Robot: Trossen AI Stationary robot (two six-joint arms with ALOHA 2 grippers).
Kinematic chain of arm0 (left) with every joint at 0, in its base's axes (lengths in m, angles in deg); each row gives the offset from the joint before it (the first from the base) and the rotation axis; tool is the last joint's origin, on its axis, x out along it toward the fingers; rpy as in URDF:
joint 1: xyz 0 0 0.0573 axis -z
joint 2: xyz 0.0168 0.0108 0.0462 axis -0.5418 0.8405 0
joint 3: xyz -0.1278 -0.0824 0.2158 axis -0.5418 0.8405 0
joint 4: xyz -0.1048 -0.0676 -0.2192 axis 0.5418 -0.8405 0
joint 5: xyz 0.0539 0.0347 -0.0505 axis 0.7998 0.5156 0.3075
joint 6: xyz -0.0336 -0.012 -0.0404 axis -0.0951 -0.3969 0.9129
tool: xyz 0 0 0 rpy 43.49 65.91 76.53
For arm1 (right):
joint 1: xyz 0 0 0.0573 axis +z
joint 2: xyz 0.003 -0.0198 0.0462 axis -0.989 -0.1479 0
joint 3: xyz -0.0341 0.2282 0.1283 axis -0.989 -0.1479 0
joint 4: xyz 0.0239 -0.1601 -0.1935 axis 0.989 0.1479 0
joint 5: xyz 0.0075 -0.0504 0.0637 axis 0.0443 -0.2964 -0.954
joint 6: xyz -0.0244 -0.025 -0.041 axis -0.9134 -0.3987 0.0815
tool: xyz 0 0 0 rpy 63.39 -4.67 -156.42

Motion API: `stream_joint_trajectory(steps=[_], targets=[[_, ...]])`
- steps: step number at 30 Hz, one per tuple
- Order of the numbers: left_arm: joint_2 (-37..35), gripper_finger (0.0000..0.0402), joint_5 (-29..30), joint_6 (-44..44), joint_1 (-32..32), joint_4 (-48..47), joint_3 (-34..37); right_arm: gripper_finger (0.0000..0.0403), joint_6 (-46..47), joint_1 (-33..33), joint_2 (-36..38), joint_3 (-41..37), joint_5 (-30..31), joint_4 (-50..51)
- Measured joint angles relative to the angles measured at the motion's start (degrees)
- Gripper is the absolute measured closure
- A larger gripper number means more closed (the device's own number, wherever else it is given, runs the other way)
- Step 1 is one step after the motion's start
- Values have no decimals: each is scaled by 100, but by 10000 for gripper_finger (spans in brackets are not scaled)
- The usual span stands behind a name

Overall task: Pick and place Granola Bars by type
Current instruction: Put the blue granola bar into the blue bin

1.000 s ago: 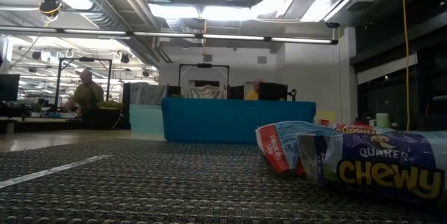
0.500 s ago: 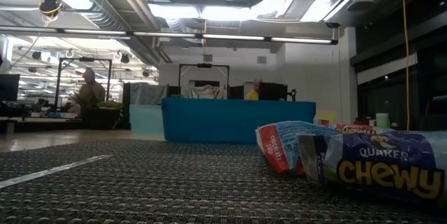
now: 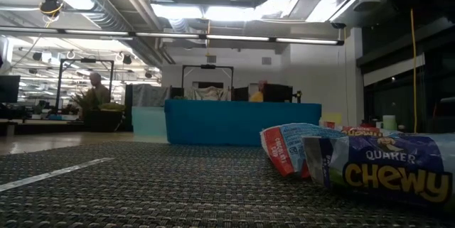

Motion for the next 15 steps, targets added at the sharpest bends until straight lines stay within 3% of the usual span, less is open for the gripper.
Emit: stream_joint_trajectory(steps=[7, 15], targets=[[0, 174, 0, 11, -131, 1, 0, 289, 10, 47, 0, -587, -139, -980], [0, 174, 0, 121, -146, 2, 0, 268, 313, 144, -2, -749, 170, -1100]])
